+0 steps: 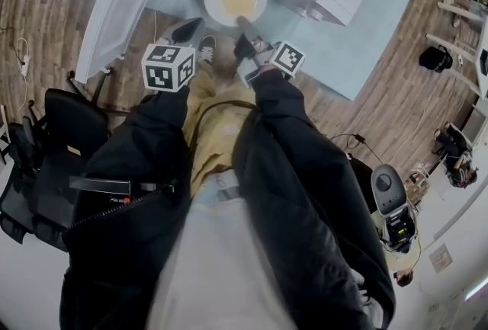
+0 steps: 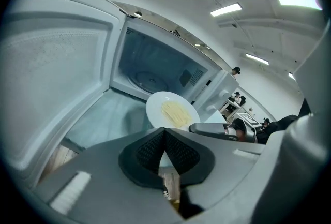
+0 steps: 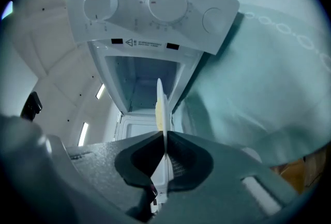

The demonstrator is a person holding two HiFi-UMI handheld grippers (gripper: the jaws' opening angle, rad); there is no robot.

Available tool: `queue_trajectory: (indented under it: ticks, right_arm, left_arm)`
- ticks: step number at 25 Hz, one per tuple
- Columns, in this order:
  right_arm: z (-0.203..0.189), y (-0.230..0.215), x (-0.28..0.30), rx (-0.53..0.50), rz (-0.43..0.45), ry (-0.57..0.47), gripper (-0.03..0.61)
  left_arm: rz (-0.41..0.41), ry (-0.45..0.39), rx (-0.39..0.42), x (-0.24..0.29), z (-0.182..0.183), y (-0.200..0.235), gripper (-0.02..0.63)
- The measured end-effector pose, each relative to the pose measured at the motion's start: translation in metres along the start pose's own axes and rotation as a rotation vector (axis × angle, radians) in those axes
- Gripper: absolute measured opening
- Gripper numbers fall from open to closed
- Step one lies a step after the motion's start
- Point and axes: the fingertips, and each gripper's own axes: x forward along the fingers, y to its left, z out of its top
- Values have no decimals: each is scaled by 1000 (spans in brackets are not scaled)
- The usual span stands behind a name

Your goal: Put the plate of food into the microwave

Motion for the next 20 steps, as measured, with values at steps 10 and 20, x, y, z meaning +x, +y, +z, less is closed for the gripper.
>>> queue_trajectory:
  ticks: [10,20]
  right_arm:
    - [42,17,74,50,37,-117,9]
    - [79,7,107,164,10,-310,12]
  left_arm:
    - [-5,12,-13,17,21,31,-5]
    - [-6,38,-32,15,12,46,-5]
